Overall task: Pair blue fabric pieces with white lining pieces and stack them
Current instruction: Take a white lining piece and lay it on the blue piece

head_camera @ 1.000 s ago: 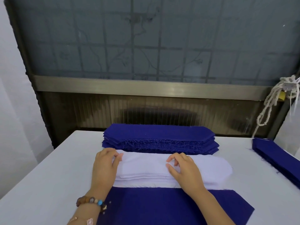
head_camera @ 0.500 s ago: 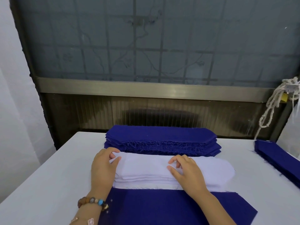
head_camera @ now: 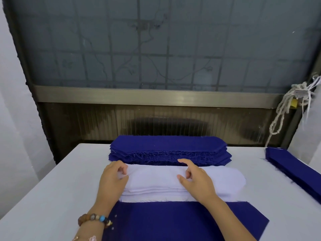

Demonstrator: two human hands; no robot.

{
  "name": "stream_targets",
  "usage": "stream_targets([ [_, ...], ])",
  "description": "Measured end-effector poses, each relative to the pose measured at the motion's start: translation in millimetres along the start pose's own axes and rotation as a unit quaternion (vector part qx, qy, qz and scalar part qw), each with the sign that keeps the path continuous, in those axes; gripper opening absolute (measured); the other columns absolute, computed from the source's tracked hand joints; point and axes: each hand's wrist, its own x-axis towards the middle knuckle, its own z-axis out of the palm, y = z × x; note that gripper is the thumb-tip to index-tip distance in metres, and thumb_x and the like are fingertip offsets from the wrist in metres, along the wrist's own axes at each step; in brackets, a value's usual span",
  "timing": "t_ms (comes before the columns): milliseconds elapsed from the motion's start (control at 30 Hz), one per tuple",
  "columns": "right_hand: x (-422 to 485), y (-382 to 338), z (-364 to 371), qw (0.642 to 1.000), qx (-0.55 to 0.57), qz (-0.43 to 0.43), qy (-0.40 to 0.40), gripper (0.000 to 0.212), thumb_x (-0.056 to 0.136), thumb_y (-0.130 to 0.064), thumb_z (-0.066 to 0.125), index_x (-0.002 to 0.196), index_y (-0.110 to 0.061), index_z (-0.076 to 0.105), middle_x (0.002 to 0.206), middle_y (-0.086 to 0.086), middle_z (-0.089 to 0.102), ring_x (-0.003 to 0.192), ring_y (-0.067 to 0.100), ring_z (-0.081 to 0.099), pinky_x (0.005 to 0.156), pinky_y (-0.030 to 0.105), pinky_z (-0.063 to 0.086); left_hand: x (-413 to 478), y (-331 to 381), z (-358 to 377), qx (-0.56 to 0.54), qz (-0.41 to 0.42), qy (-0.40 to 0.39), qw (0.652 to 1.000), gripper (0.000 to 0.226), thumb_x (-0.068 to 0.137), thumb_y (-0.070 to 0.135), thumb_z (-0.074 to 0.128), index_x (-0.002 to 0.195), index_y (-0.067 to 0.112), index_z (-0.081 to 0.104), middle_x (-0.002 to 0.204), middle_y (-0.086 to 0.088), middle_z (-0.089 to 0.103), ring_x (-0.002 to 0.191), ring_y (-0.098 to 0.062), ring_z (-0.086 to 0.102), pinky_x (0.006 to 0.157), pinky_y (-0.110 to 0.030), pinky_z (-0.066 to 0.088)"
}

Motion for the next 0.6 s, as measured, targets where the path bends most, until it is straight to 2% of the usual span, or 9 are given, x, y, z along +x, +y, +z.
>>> stream_targets([
  [67, 5, -1, -4, 0.999, -0.016, -0.003, -0.037, 0.064, 0.090, -0.035, 0.062, 0.142, -0.048, 0.028, 0.079, -0.011, 0.051, 0.074, 0.008, 0.050, 0.065, 0.015, 0.043, -1, 0, -2, -0.050, -0.013, 0.005, 0.999, 0.036, 0.080, -0.016, 0.056, 0.063, 0.014, 0.044, 0.076, -0.009, 0.063, 0.083, -0.013, 0.063, 0.070, -0.007, 0.043],
  [133, 12, -2, -11, 0.996, -0.015, -0.001, -0.093, 0.071, 0.091, -0.031, 0.062, 0.143, -0.054, 0.020, 0.081, -0.010, 0.050, 0.073, 0.008, 0.051, 0.065, 0.016, 0.045, 0, 0, -4, -0.081, -0.020, 0.016, 0.996, 0.038, 0.080, -0.016, 0.054, 0.060, 0.011, 0.039, 0.072, -0.018, 0.061, 0.081, -0.018, 0.066, 0.068, -0.016, 0.044],
  [200, 19, -3, -20, 0.990, -0.004, 0.006, -0.144, 0.065, 0.091, -0.028, 0.062, 0.138, -0.056, 0.028, 0.080, -0.009, 0.050, 0.071, 0.008, 0.050, 0.064, 0.017, 0.044, 2, 0, -6, -0.114, -0.026, 0.025, 0.993, 0.039, 0.081, -0.018, 0.052, 0.060, 0.010, 0.036, 0.071, -0.019, 0.061, 0.087, -0.008, 0.070, 0.068, -0.015, 0.043],
  [267, 24, -5, -25, 0.984, -0.009, 0.010, -0.175, 0.047, 0.090, -0.028, 0.062, 0.128, -0.048, 0.043, 0.079, -0.013, 0.048, 0.071, 0.005, 0.047, 0.064, 0.017, 0.041, 4, -1, -8, -0.138, -0.032, 0.025, 0.990, 0.039, 0.082, -0.019, 0.051, 0.060, 0.009, 0.035, 0.071, -0.014, 0.065, 0.090, -0.001, 0.069, 0.066, -0.010, 0.042],
  [367, 26, -3, -28, 0.985, -0.013, 0.028, -0.170, 0.033, 0.090, -0.030, 0.065, 0.120, -0.033, 0.052, 0.087, -0.018, 0.046, 0.078, 0.002, 0.047, 0.071, 0.018, 0.041, 4, -4, -8, -0.159, -0.045, 0.022, 0.986, 0.039, 0.083, -0.019, 0.052, 0.060, 0.008, 0.035, 0.067, -0.004, 0.067, 0.090, 0.000, 0.069, 0.066, -0.007, 0.043],
  [533, 20, 16, -46, 0.987, -0.014, 0.091, -0.132, 0.028, 0.090, -0.033, 0.066, 0.114, -0.024, 0.055, 0.118, -0.003, 0.056, 0.102, 0.012, 0.052, 0.082, 0.021, 0.040, 6, -10, -4, -0.164, -0.051, 0.017, 0.985, 0.040, 0.085, -0.014, 0.056, 0.060, 0.009, 0.035, 0.065, -0.012, 0.060, 0.088, -0.005, 0.070, 0.073, -0.024, 0.044],
  [600, 17, 29, -59, 0.985, -0.036, 0.118, -0.120, 0.027, 0.089, -0.036, 0.066, 0.110, -0.022, 0.056, 0.118, -0.001, 0.057, 0.104, 0.015, 0.053, 0.084, 0.023, 0.042, 7, -11, -3, -0.153, -0.056, 0.017, 0.987, 0.040, 0.084, -0.013, 0.058, 0.059, 0.010, 0.035, 0.062, -0.012, 0.054, 0.078, -0.008, 0.065, 0.068, -0.019, 0.041],
])
